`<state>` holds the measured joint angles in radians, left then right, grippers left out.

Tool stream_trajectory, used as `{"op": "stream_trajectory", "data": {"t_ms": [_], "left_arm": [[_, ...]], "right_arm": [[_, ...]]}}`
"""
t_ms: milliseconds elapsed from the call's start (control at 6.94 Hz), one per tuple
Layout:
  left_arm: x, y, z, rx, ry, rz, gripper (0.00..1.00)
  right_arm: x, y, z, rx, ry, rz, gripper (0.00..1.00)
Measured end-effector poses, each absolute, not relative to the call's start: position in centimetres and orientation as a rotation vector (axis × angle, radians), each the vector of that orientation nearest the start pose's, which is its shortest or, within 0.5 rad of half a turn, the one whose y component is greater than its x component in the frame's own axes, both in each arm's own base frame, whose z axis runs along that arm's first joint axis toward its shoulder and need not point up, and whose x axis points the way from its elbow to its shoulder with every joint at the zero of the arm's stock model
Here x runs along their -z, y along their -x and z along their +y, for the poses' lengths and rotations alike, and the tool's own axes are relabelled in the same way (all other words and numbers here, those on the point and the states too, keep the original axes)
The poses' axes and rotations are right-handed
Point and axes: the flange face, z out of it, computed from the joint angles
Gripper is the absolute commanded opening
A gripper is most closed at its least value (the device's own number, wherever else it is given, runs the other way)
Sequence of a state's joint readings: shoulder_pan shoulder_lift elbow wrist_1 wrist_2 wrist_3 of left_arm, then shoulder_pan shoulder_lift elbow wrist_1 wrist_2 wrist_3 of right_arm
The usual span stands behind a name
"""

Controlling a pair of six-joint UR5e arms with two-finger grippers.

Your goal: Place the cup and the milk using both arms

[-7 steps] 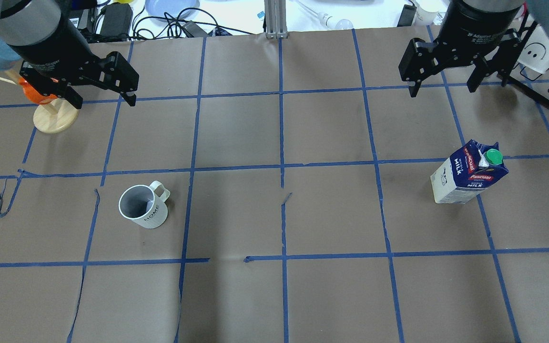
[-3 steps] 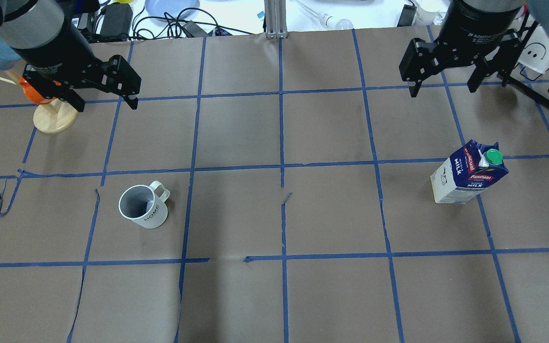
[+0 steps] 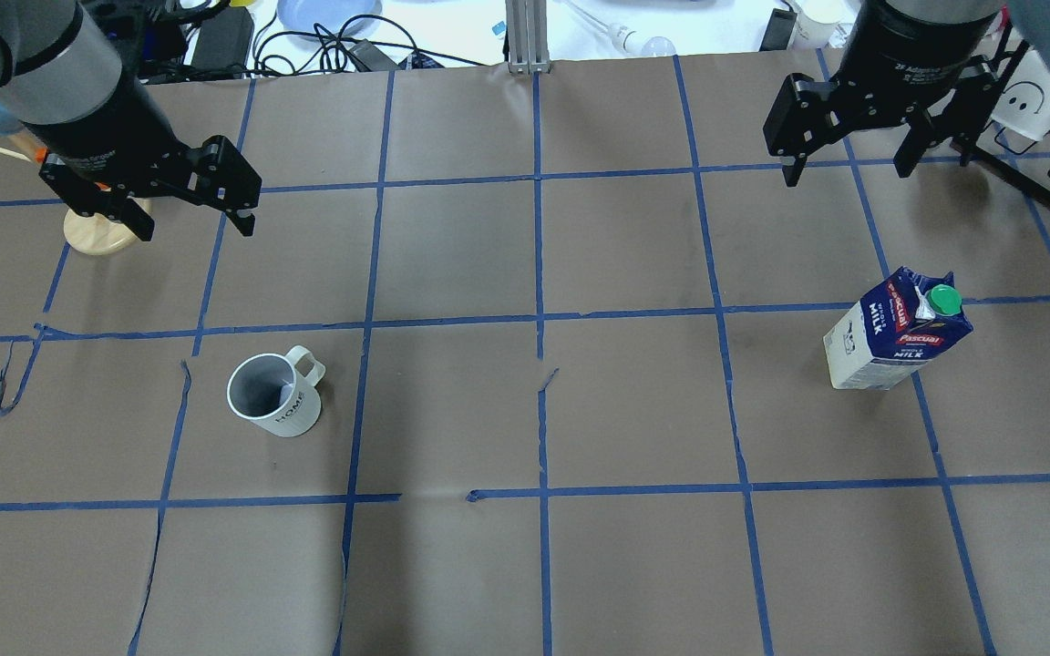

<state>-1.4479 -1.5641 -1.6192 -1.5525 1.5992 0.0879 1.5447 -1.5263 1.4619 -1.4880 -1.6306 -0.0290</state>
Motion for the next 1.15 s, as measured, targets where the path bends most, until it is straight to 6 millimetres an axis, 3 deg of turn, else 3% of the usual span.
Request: {"op": "stream_trajectory", "data": {"t_ms": [288, 432, 577, 1009, 1153], "left_arm": [[-39.8, 4.8, -49.9, -0.138, 0.077, 3.112, 1.00], [-35.9, 4.4, -49.0, -0.153, 0.041, 3.114, 1.00], [-33.3, 3.8, -47.9, -0.151, -0.017, 3.115, 1.00], [-29.1, 2.0, -47.1, -0.233, -0.027, 3.129, 1.00], [-27.7, 1.7, -46.7, -0.261, -0.015, 3.131, 0.95]], "right_arm": [[-51.1, -11.4, -51.1, -0.032, 0.006, 3.201, 1.00], [-51.1, -11.4, -51.1, -0.032, 0.006, 3.201, 1.00], [-51.1, -11.4, -51.1, -0.032, 0.006, 3.201, 1.00], [-51.1, -11.4, -51.1, -0.032, 0.006, 3.201, 1.00], [-51.1, -11.4, -51.1, -0.032, 0.006, 3.201, 1.00]]}}
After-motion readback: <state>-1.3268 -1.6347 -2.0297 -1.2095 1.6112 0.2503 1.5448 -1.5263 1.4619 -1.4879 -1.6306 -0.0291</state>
